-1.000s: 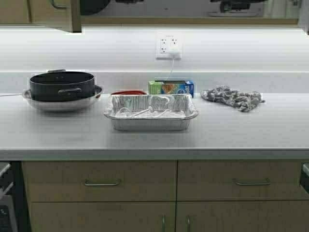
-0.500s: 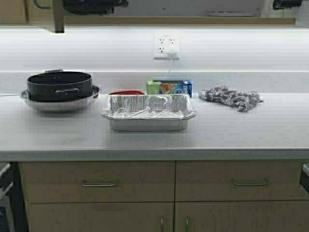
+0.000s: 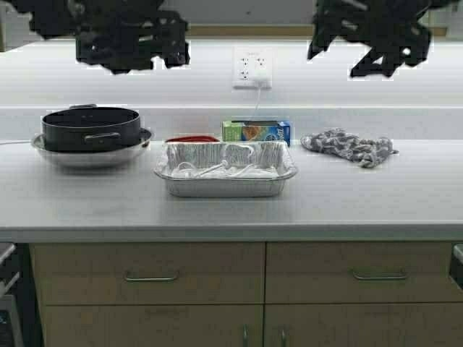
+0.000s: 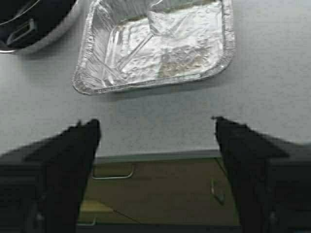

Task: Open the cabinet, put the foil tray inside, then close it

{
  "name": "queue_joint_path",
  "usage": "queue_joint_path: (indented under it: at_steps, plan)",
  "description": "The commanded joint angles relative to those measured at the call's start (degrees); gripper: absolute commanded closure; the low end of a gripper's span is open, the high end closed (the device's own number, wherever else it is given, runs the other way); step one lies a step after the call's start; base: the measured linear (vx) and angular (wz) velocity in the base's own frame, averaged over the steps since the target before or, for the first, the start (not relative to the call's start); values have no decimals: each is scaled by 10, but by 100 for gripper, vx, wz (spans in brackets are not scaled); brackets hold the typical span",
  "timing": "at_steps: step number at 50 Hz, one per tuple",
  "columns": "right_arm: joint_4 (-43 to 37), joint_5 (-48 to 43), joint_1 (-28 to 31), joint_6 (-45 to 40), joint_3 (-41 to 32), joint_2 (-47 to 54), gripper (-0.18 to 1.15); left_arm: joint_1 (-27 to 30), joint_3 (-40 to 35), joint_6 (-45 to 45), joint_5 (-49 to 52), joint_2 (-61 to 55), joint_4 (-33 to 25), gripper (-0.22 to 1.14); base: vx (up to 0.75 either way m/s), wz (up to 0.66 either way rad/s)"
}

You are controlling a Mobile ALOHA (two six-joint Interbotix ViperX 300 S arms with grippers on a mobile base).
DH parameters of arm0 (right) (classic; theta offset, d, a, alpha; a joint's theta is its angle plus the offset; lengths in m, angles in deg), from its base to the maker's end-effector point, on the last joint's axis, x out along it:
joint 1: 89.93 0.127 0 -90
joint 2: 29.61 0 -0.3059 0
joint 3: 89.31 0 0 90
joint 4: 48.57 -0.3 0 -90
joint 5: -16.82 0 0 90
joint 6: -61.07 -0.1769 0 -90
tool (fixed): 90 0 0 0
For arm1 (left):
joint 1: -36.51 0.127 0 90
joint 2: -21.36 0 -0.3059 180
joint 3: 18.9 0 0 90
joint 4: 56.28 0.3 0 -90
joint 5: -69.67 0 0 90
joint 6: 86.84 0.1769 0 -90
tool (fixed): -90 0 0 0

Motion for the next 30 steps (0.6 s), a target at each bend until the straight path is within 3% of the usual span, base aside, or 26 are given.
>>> queue_joint_path:
  at_steps: [1, 7, 14, 20, 30]
  plan:
    - [35, -155, 33, -105, 21, 107, -4, 13, 45, -136, -165, -102, 65, -11, 5, 3]
    - [153, -268, 7, -259, 19, 223, -4, 72, 59, -273, -345, -238, 130, -11, 5, 2]
    - [329, -385, -92, -422, 1, 316, -4, 138, 25, -401, -516, -396, 181, -11, 5, 0]
    - [387, -420, -150, -451, -16, 355, -4, 176, -27, -477, -570, -486, 214, -11, 4, 3]
    - [389, -427, -166, -451, -40, 390, -4, 201, -95, -512, -570, -527, 266, -11, 4, -1]
